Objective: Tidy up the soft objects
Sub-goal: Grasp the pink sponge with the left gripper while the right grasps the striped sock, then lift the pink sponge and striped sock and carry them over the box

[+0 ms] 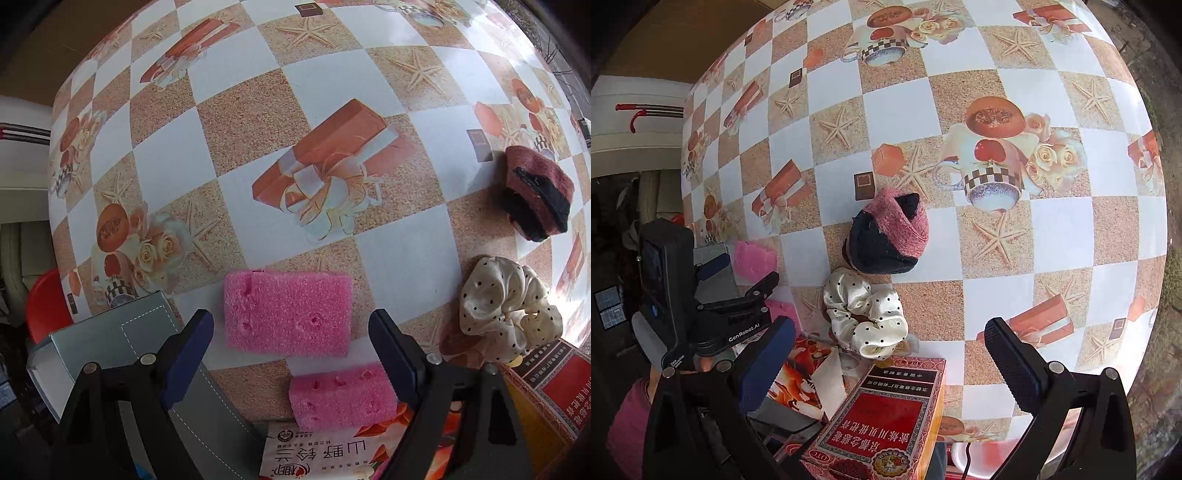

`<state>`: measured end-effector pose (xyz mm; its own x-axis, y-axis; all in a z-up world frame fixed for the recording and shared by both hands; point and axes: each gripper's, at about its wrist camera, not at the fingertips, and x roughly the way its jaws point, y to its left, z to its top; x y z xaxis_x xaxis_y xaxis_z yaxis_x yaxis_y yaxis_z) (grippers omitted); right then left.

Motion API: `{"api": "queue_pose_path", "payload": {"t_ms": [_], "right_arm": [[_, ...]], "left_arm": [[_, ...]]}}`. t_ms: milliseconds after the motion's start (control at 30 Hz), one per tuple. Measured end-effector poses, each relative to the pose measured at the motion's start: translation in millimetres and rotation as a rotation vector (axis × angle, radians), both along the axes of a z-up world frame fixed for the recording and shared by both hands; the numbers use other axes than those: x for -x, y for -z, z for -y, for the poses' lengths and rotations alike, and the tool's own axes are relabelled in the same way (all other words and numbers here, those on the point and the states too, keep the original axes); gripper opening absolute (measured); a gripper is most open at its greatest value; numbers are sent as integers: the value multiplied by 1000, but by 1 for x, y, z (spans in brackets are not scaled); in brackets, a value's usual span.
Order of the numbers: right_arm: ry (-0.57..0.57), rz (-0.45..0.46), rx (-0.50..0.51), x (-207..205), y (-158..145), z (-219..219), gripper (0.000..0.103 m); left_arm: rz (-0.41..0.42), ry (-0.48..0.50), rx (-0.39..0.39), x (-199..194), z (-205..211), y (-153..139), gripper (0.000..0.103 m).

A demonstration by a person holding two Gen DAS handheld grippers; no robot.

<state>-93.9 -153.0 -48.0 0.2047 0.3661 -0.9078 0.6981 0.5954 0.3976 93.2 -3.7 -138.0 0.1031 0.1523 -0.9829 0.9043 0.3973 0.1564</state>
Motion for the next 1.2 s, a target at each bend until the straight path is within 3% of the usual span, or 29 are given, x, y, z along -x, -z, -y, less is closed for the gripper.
{"api": "queue_pose_path", "payload": {"t_ms": [167,367,400,433,500,600,867,1033,1200], "right_arm": [[-115,-37,46,-42,30,-3,103],[-170,-79,60,-58,60,-12,103],[-174,-80,70,-58,60,-13,96],[-179,-79,74,-58,60,-15,79],[-191,-90,69,-57,62,-18,59],[-183,-70,82,-48,60,-18,41],[-41,38,165,6,20,-5,41],[95,29,177,55,-2,4,41],[198,44,190,86,-22,1,41]], "left_arm": [[0,-16,-40,-1,-2,14,89],[-28,-33,-38,6,-7,18,86],[-42,-36,-30,9,-7,16,80],[-58,-41,-21,11,-8,13,76],[-49,-38,-28,14,-6,11,74],[-45,-35,0,20,-5,1,73],[28,51,134,51,0,-64,73],[43,68,202,72,-3,-96,73],[39,120,236,95,-10,-97,73]]}}
